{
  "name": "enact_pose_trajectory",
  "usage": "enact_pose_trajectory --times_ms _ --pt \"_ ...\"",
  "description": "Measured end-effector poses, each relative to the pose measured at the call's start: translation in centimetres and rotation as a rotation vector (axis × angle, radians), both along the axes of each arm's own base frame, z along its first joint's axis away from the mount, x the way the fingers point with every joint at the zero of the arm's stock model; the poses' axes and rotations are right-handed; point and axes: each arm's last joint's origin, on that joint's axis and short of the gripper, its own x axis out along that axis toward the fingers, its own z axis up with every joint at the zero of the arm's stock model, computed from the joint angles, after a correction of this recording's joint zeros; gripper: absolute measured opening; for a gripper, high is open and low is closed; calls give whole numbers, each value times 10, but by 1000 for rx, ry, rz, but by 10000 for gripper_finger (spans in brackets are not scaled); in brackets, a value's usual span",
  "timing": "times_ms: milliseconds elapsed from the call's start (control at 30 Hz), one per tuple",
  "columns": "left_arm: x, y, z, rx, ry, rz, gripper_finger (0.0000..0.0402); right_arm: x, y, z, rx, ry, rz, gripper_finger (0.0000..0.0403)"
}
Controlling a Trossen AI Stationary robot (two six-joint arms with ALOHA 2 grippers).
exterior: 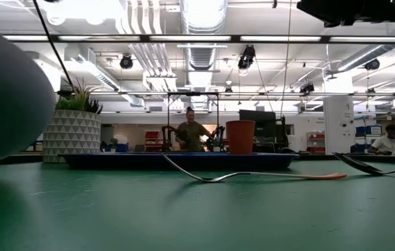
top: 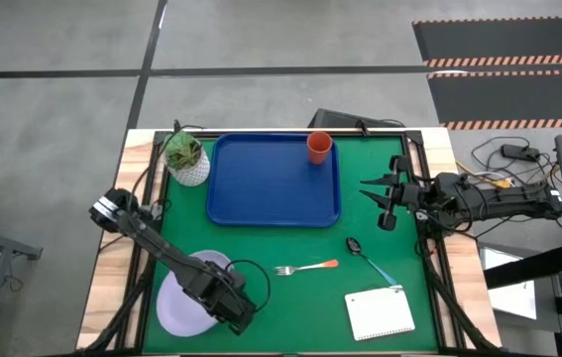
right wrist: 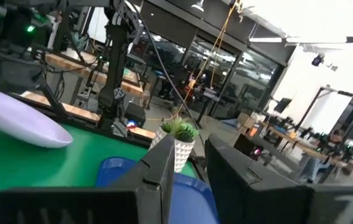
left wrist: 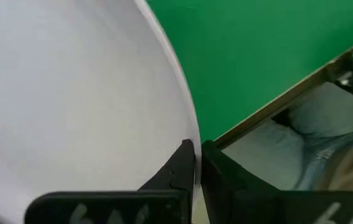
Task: Pick and place plate/cup/fork/spoon on tray
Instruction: Put the purple plate on the blue serving tray to the right of the orange cup
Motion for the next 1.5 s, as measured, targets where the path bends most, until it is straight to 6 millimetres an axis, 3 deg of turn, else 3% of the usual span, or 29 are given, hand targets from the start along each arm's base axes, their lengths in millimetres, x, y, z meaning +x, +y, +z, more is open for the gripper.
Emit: enact_pose_trajectory --times_ms 167,533,767,900,1167,1500 --pt "1 1 20 50 -57 -53 0 -1 0 0 48 -3 10 79" --pt "13 5 65 317 -409 -226 0 -23 0 2 140 -35 32 79" --pt "17 10 84 473 -531 -306 0 -37 0 -1 191 -22 54 79" --pt "25 19 93 548 -585 -347 0 -45 3 0 211 -32 160 79" --pt "47 62 94 681 -552 -463 0 -58 9 0 225 -72 397 79" --pt "72 128 89 802 -452 -558 0 -58 9 -15 238 -100 410 79"
